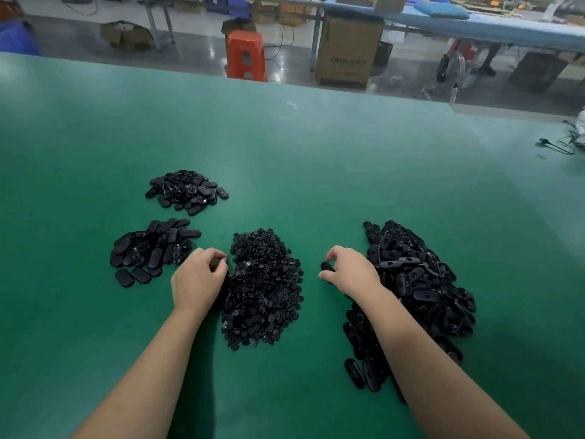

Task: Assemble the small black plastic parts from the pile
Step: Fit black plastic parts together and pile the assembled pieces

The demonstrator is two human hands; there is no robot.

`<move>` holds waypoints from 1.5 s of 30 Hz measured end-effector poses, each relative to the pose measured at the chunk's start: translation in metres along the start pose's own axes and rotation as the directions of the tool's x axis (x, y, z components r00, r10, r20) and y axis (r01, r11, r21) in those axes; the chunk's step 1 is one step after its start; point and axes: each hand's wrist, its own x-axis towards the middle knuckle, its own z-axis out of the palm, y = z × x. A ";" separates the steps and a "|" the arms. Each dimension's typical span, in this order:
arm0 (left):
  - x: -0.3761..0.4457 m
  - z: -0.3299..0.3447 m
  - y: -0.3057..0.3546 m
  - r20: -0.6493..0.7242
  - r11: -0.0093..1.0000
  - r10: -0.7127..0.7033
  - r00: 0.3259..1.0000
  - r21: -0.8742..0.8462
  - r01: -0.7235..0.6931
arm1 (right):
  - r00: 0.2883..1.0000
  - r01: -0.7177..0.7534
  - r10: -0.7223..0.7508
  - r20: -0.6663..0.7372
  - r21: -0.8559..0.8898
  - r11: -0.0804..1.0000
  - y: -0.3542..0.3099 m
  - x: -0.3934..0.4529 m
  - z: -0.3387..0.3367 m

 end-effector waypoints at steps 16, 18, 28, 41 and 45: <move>0.001 0.002 -0.001 -0.010 1.000 0.012 1.000 -0.006 -0.012 | 0.980 -0.039 0.195 -0.042 0.919 0.393 -0.010 -0.001 0.020; 0.001 0.002 -0.001 -0.011 1.000 0.013 1.000 -0.013 -0.013 | 0.976 -0.028 0.215 -0.034 0.960 0.280 -0.015 -0.004 0.023; 0.002 0.001 -0.003 -0.015 0.997 -0.008 1.000 -0.078 0.007 | 0.958 -0.042 0.278 -0.065 0.930 0.364 -0.017 -0.007 0.036; 0.001 0.003 -0.007 -0.007 0.995 0.005 1.000 -0.101 -0.006 | 0.966 0.059 0.239 -0.103 0.981 0.183 -0.023 -0.010 0.041; 0.001 0.001 -0.008 0.010 0.996 0.017 1.000 -0.084 -0.016 | 0.972 0.079 0.204 -0.113 0.983 0.168 -0.026 -0.011 0.040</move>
